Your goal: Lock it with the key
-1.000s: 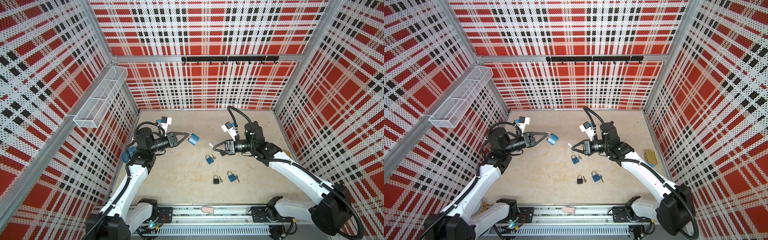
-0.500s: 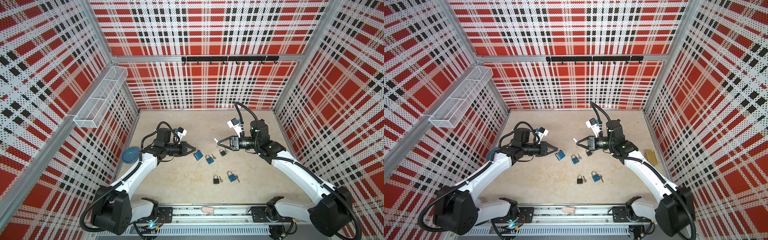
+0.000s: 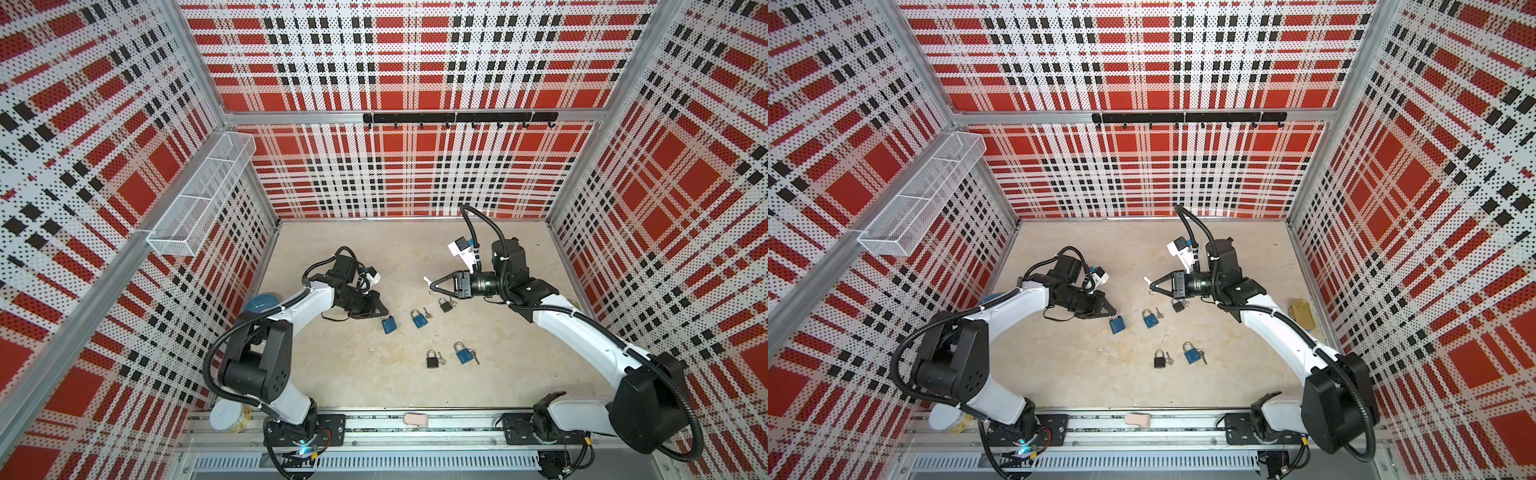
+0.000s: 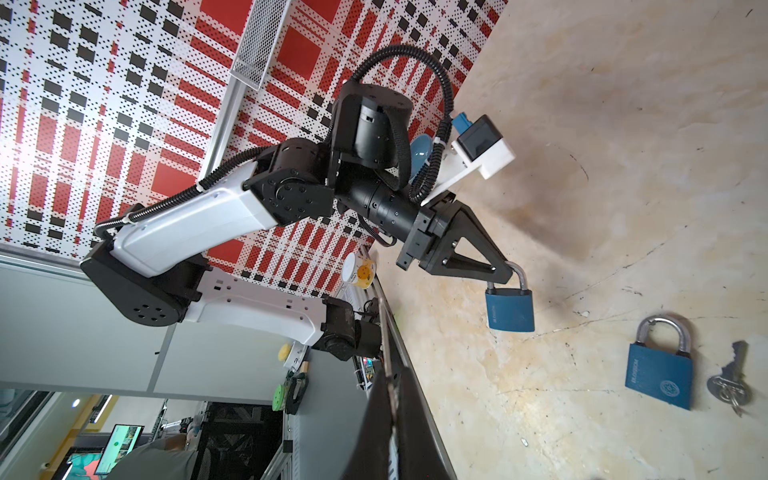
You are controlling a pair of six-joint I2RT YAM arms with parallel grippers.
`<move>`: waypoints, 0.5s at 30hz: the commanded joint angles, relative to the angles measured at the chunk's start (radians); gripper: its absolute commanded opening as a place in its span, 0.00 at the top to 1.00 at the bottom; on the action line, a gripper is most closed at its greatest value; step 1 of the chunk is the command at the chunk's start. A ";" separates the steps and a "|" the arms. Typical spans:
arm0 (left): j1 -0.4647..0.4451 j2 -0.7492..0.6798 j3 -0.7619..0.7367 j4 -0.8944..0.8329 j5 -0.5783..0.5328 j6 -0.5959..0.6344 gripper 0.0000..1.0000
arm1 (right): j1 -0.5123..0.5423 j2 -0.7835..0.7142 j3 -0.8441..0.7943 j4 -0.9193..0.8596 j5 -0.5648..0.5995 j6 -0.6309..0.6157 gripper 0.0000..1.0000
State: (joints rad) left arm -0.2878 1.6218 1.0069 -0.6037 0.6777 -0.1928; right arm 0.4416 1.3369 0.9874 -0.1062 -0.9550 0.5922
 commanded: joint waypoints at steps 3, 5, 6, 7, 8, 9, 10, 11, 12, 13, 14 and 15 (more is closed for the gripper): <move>0.019 0.077 0.071 -0.053 -0.003 0.101 1.00 | 0.000 0.035 0.027 0.030 0.019 -0.032 1.00; 0.025 0.108 0.084 -0.056 -0.007 0.110 1.00 | 0.001 0.043 0.036 0.012 0.040 -0.043 1.00; 0.027 0.122 0.089 -0.056 -0.009 0.115 1.00 | 0.003 0.045 0.038 0.005 0.048 -0.046 1.00; 0.028 0.134 0.094 -0.057 -0.015 0.117 1.00 | 0.007 0.050 0.039 0.004 0.055 -0.048 1.00; 0.029 0.144 0.099 -0.056 -0.020 0.119 1.00 | 0.010 0.053 0.041 0.000 0.062 -0.049 1.00; 0.029 0.154 0.105 -0.062 -0.032 0.123 1.00 | 0.015 0.057 0.041 -0.004 0.072 -0.050 1.00; 0.029 0.164 0.111 -0.061 -0.033 0.123 1.00 | 0.021 0.059 0.042 -0.005 0.079 -0.050 1.00; 0.029 0.174 0.120 -0.064 -0.028 0.121 1.00 | 0.027 0.063 0.041 -0.003 0.086 -0.049 1.00; 0.027 0.186 0.128 -0.069 -0.027 0.121 1.00 | 0.034 0.064 0.042 -0.005 0.095 -0.049 1.00; 0.026 0.194 0.132 -0.068 -0.031 0.120 1.00 | 0.041 0.065 0.043 -0.006 0.103 -0.048 1.00; 0.024 0.201 0.138 -0.067 -0.035 0.119 1.00 | 0.048 0.069 0.043 -0.006 0.109 -0.048 1.00; 0.024 0.209 0.145 -0.067 -0.045 0.118 1.00 | 0.055 0.071 0.046 -0.006 0.117 -0.048 1.00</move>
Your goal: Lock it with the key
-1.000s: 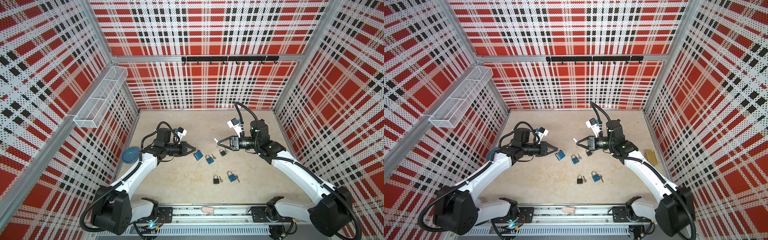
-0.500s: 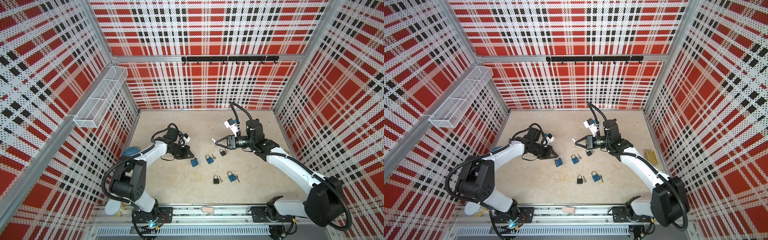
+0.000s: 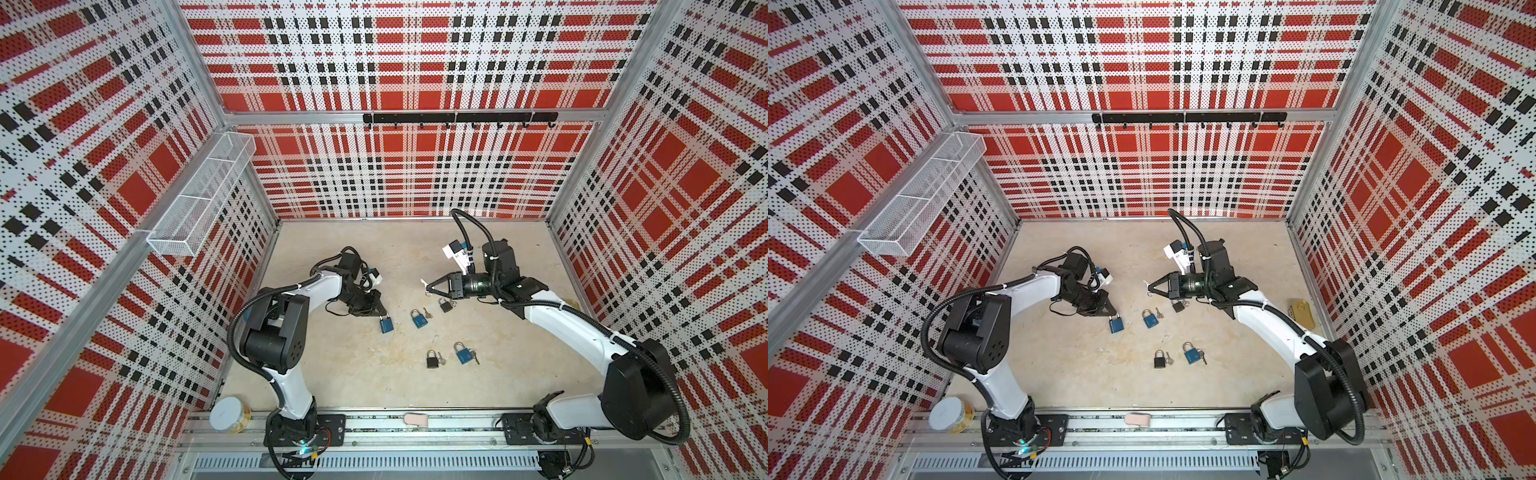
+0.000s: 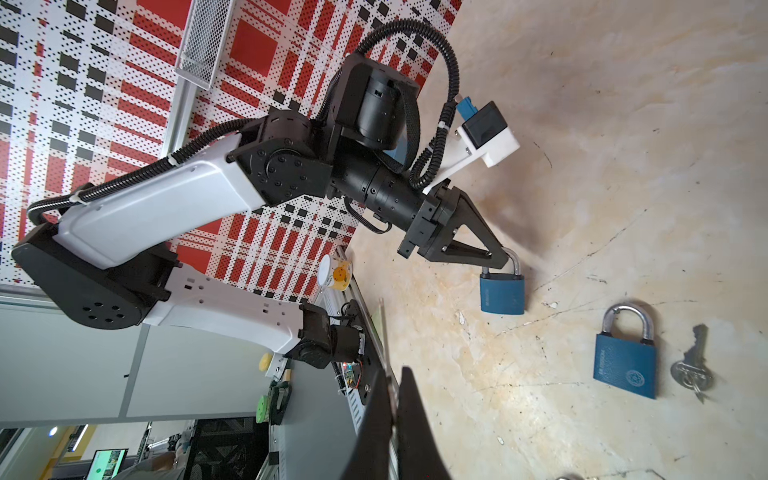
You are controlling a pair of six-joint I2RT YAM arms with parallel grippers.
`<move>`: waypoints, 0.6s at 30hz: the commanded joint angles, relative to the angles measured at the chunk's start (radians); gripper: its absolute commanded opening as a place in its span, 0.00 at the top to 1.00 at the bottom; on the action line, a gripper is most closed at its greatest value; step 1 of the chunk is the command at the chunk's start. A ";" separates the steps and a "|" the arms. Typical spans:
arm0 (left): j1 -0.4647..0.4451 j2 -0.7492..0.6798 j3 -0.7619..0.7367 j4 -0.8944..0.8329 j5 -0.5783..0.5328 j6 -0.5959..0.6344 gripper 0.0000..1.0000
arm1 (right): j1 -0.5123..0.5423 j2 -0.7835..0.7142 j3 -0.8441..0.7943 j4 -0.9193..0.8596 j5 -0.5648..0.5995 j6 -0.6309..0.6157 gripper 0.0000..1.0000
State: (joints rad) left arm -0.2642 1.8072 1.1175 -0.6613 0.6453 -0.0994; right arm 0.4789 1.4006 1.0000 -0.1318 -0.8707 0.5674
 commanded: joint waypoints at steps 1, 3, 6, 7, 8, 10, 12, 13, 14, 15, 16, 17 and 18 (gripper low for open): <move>-0.001 0.030 0.040 -0.009 -0.021 0.020 1.00 | 0.024 0.011 0.036 0.018 0.037 -0.024 1.00; -0.003 0.043 0.052 -0.008 -0.026 0.016 1.00 | 0.033 0.015 0.038 0.016 0.045 -0.026 1.00; -0.004 0.053 0.053 0.008 -0.046 -0.001 0.93 | 0.039 0.022 0.041 0.016 0.051 -0.024 1.00; -0.002 0.056 0.053 0.014 -0.060 -0.010 0.87 | 0.041 0.024 0.042 0.017 0.052 -0.023 1.00; -0.002 0.061 0.051 0.021 -0.064 -0.018 0.87 | 0.041 0.027 0.041 0.019 0.051 -0.023 1.00; -0.004 0.069 0.048 0.033 -0.061 -0.030 0.84 | 0.042 0.031 0.043 0.018 0.056 -0.023 1.00; -0.007 0.075 0.044 0.043 -0.063 -0.039 0.78 | 0.042 0.035 0.043 0.020 0.057 -0.023 1.00; -0.008 0.076 0.041 0.050 -0.069 -0.047 0.77 | 0.042 0.038 0.043 0.023 0.057 -0.021 1.00; -0.010 0.075 0.039 0.056 -0.073 -0.053 0.76 | 0.041 0.039 0.041 0.029 0.058 -0.016 1.00; -0.011 0.075 0.036 0.059 -0.075 -0.056 0.74 | 0.042 0.043 0.039 0.030 0.059 -0.017 1.00; -0.011 0.073 0.035 0.061 -0.080 -0.060 0.72 | 0.042 0.046 0.037 0.030 0.063 -0.015 1.00; -0.012 0.070 0.033 0.063 -0.088 -0.063 0.71 | 0.042 0.048 0.037 0.030 0.066 -0.014 1.00; -0.010 0.067 0.031 0.066 -0.092 -0.066 0.71 | 0.043 0.049 0.035 0.030 0.072 -0.014 1.00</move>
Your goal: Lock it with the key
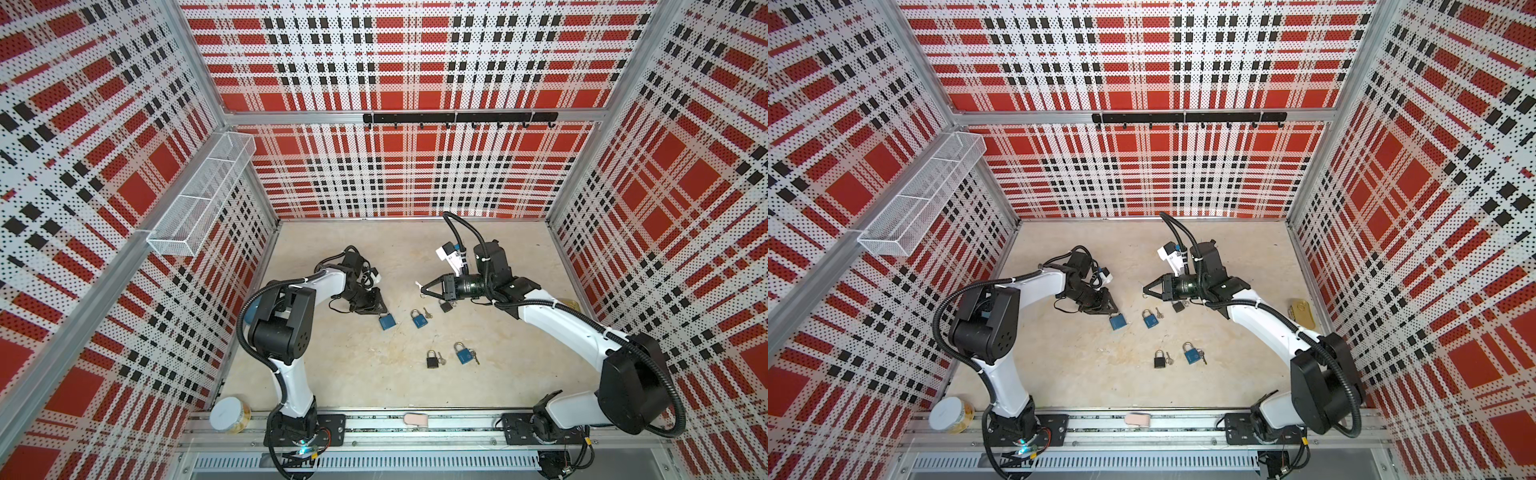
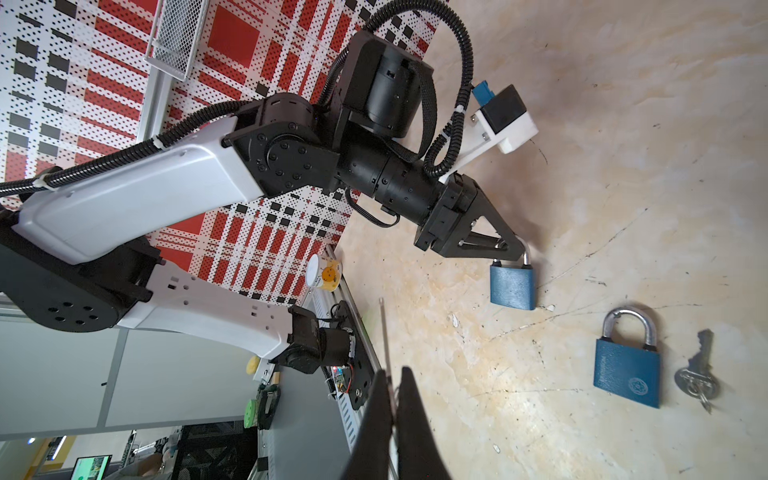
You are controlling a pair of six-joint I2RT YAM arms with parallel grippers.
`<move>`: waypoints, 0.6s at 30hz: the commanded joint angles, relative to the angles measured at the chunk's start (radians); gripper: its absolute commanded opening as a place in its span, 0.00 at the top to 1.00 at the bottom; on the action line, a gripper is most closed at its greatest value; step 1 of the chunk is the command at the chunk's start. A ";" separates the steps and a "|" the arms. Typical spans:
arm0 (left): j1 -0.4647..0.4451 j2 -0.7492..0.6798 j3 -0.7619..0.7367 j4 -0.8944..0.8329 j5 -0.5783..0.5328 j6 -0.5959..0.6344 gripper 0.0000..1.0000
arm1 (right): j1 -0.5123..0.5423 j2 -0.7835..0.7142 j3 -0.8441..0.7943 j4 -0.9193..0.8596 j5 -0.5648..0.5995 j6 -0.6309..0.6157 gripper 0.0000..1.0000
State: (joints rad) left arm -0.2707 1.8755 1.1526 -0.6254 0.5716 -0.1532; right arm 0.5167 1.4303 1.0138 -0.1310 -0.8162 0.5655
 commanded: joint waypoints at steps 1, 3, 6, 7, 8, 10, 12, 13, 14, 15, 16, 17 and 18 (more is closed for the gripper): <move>-0.004 -0.008 -0.005 0.033 -0.033 -0.018 0.70 | 0.006 0.021 0.019 0.029 0.023 -0.012 1.00; 0.002 -0.021 -0.008 0.038 -0.040 -0.028 0.69 | 0.008 0.022 0.019 0.020 0.037 -0.014 1.00; 0.017 -0.052 -0.016 0.049 -0.043 -0.053 0.67 | 0.015 0.024 0.021 -0.008 0.071 -0.026 1.00; 0.022 -0.065 -0.018 0.049 -0.050 -0.062 0.67 | 0.016 0.027 0.021 -0.019 0.079 -0.028 1.00; 0.026 -0.081 -0.022 0.049 -0.066 -0.070 0.67 | 0.017 0.028 0.020 -0.020 0.081 -0.025 1.00; 0.038 -0.121 -0.028 0.047 -0.088 -0.090 0.67 | 0.023 0.031 0.017 -0.018 0.099 -0.019 1.00; 0.052 -0.177 -0.038 0.047 -0.122 -0.116 0.67 | 0.037 0.039 0.015 -0.022 0.138 -0.009 1.00; 0.058 -0.210 -0.042 0.047 -0.138 -0.126 0.67 | 0.046 0.045 0.016 -0.023 0.160 -0.006 1.00; 0.060 -0.244 -0.042 0.041 -0.166 -0.138 0.67 | 0.058 0.052 0.020 -0.035 0.189 -0.007 1.00; 0.062 -0.284 -0.044 0.037 -0.192 -0.162 0.67 | 0.074 0.058 0.025 -0.048 0.226 -0.010 1.00; 0.063 -0.322 -0.041 0.033 -0.216 -0.172 0.66 | 0.088 0.066 0.029 -0.059 0.261 -0.009 1.00; 0.063 -0.359 -0.040 0.030 -0.240 -0.185 0.66 | 0.102 0.076 0.034 -0.067 0.295 -0.008 1.00; 0.064 -0.397 -0.041 0.029 -0.259 -0.199 0.65 | 0.116 0.085 0.034 -0.068 0.328 0.000 1.00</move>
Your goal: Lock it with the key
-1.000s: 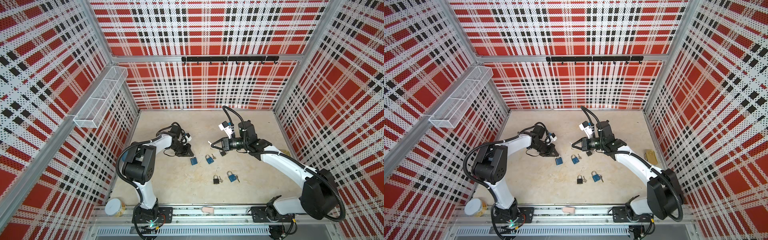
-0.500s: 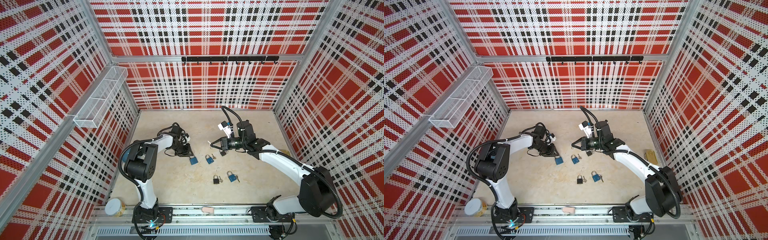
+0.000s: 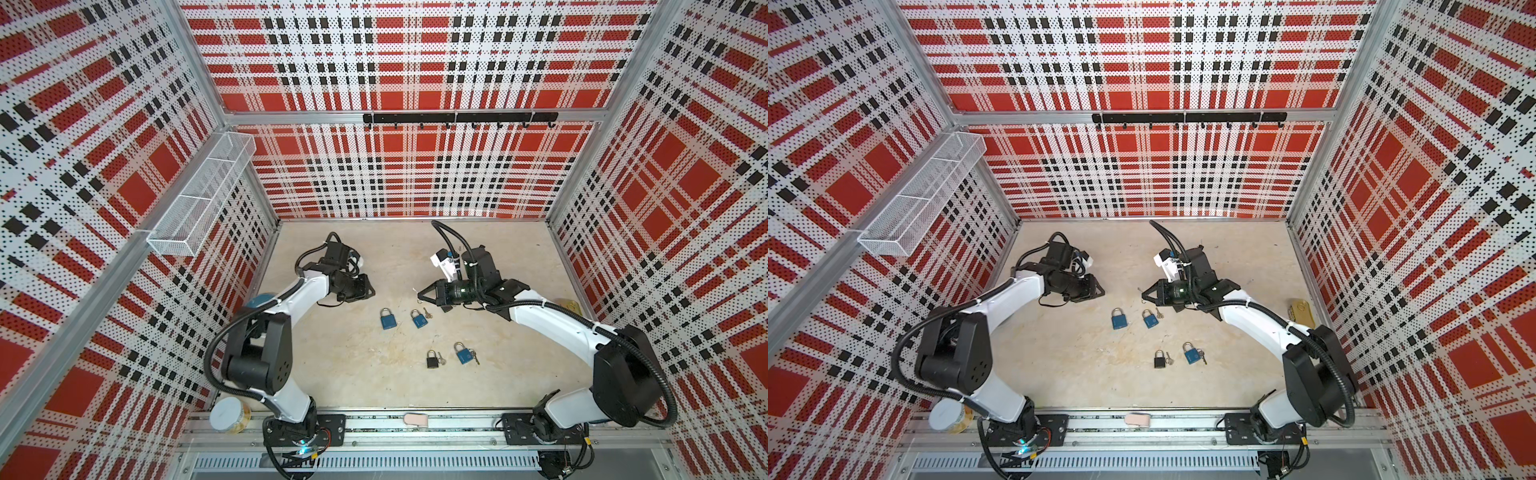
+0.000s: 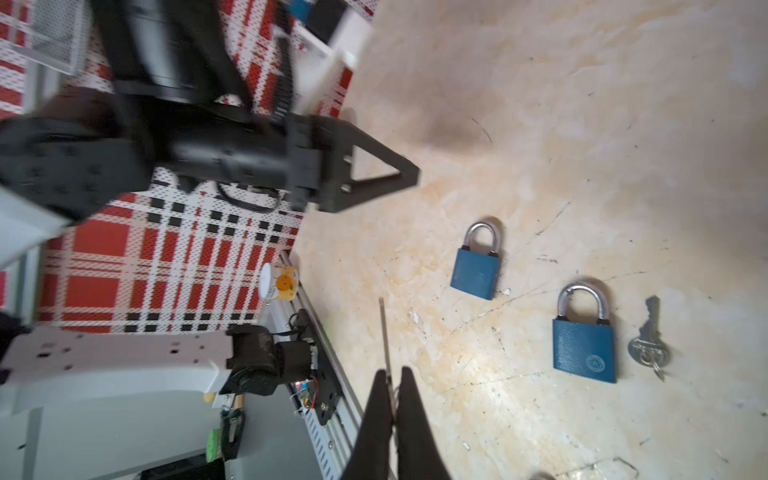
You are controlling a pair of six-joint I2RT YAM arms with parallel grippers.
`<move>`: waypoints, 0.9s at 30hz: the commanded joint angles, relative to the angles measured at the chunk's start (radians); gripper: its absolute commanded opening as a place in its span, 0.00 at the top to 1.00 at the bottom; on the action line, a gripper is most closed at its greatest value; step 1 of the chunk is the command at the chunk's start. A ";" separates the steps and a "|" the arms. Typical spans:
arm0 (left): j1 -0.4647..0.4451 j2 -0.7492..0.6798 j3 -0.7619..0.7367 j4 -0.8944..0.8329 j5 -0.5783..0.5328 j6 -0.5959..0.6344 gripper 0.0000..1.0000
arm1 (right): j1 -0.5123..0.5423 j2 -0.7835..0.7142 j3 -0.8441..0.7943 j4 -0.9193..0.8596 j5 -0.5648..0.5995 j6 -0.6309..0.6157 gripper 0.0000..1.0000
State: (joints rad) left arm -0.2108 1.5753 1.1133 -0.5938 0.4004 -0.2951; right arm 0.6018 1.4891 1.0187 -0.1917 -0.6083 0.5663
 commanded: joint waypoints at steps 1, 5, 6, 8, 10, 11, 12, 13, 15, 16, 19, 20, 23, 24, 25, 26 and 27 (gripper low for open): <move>0.004 -0.136 -0.004 -0.005 -0.108 -0.068 0.65 | 0.047 0.039 0.027 -0.004 0.158 0.012 1.00; 0.001 -0.268 -0.019 -0.008 -0.159 -0.082 0.63 | 0.119 0.094 0.023 0.033 0.279 0.060 1.00; 0.001 -0.298 -0.027 -0.009 -0.171 -0.086 0.63 | 0.137 0.113 0.026 0.049 0.299 0.067 1.00; 0.000 -0.358 -0.052 -0.005 -0.179 -0.102 0.60 | 0.173 0.160 0.038 0.074 0.341 0.090 1.00; -0.001 -0.405 -0.075 -0.003 -0.175 -0.109 0.59 | 0.196 0.201 0.046 0.107 0.359 0.113 1.00; -0.001 -0.429 -0.087 -0.004 -0.177 -0.115 0.58 | 0.203 0.222 0.047 0.129 0.365 0.134 1.00; -0.002 -0.448 -0.099 -0.003 -0.179 -0.124 0.58 | 0.205 0.234 0.038 0.161 0.373 0.158 1.00; -0.002 -0.465 -0.108 -0.002 -0.176 -0.130 0.57 | 0.208 0.245 0.029 0.193 0.384 0.177 1.00; -0.003 -0.497 -0.127 0.000 -0.179 -0.131 0.57 | 0.210 0.264 0.016 0.244 0.409 0.205 1.00; -0.003 -0.508 -0.132 0.000 -0.180 -0.131 0.56 | 0.209 0.273 0.016 0.252 0.421 0.213 1.00; 0.001 -0.536 -0.143 -0.006 -0.188 -0.120 0.56 | 0.211 0.306 0.022 0.267 0.437 0.234 1.00; 0.002 -0.545 -0.147 -0.006 -0.189 -0.114 0.56 | 0.212 0.319 0.024 0.276 0.438 0.240 1.00; 0.008 -0.558 -0.158 -0.009 -0.183 -0.110 0.54 | 0.216 0.349 0.024 0.304 0.450 0.273 1.00; 0.010 -0.560 -0.163 -0.009 -0.176 -0.108 0.54 | 0.219 0.359 0.027 0.312 0.451 0.279 1.00; 0.012 -0.562 -0.167 -0.007 -0.167 -0.108 0.54 | 0.222 0.368 0.032 0.313 0.452 0.282 1.00; 0.012 -0.563 -0.172 -0.006 -0.161 -0.111 0.54 | 0.225 0.376 0.037 0.313 0.457 0.284 1.00; 0.012 -0.566 -0.175 -0.004 -0.154 -0.116 0.54 | 0.227 0.383 0.041 0.313 0.460 0.285 1.00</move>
State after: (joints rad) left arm -0.2054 1.0245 0.9569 -0.5987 0.2344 -0.4110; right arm 0.8188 1.8507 1.0359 0.0593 -0.1787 0.8169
